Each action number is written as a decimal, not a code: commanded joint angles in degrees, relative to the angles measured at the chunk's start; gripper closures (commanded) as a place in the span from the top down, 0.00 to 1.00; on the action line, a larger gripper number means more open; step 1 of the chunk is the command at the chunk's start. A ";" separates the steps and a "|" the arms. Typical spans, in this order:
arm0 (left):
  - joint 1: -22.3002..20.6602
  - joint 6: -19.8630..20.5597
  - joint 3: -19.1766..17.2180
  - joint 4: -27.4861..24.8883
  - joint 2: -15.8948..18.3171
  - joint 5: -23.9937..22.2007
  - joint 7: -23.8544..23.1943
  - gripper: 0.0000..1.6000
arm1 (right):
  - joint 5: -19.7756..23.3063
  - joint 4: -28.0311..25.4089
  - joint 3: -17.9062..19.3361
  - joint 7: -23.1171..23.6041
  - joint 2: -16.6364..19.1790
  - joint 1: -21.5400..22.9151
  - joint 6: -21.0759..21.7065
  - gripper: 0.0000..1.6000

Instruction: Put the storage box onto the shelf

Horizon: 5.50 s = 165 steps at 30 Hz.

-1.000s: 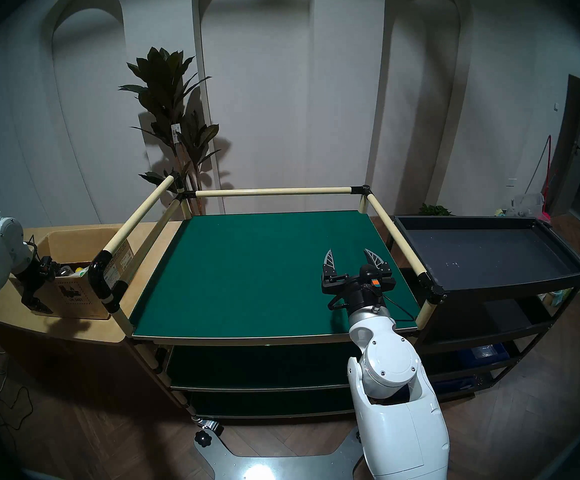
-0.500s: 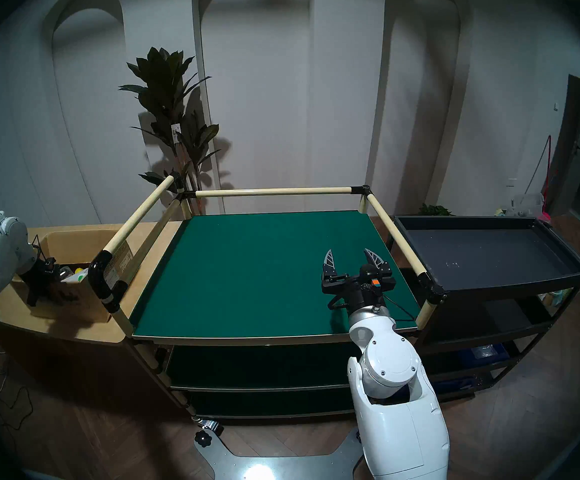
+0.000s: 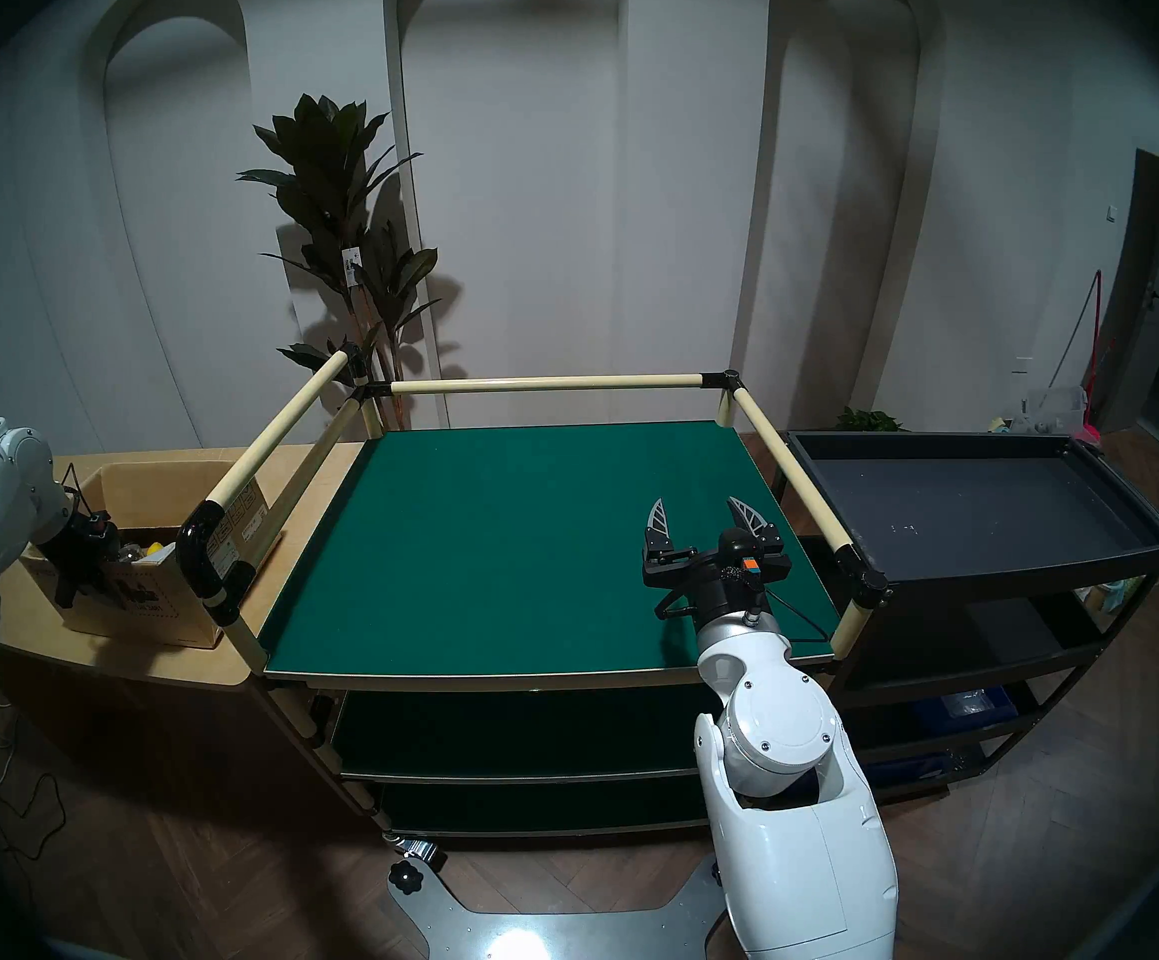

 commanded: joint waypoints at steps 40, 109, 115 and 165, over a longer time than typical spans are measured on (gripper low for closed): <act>-16.82 -0.06 1.10 1.53 1.35 2.33 -5.31 0.00 | 0.04 -1.55 0.07 -0.09 -0.07 0.26 -0.41 1.00; -34.97 0.85 5.56 -1.11 -5.43 10.83 -6.65 0.00 | 0.02 -1.28 0.06 -0.07 -0.06 0.36 -0.37 1.00; -36.33 0.43 5.88 -0.88 -6.42 11.26 -6.41 0.00 | 0.02 -1.24 0.06 -0.07 -0.06 0.38 -0.37 1.00; -44.78 7.50 2.01 9.21 -27.59 3.06 -6.79 0.00 | 0.00 -0.79 0.04 -0.05 -0.05 0.53 -0.33 1.00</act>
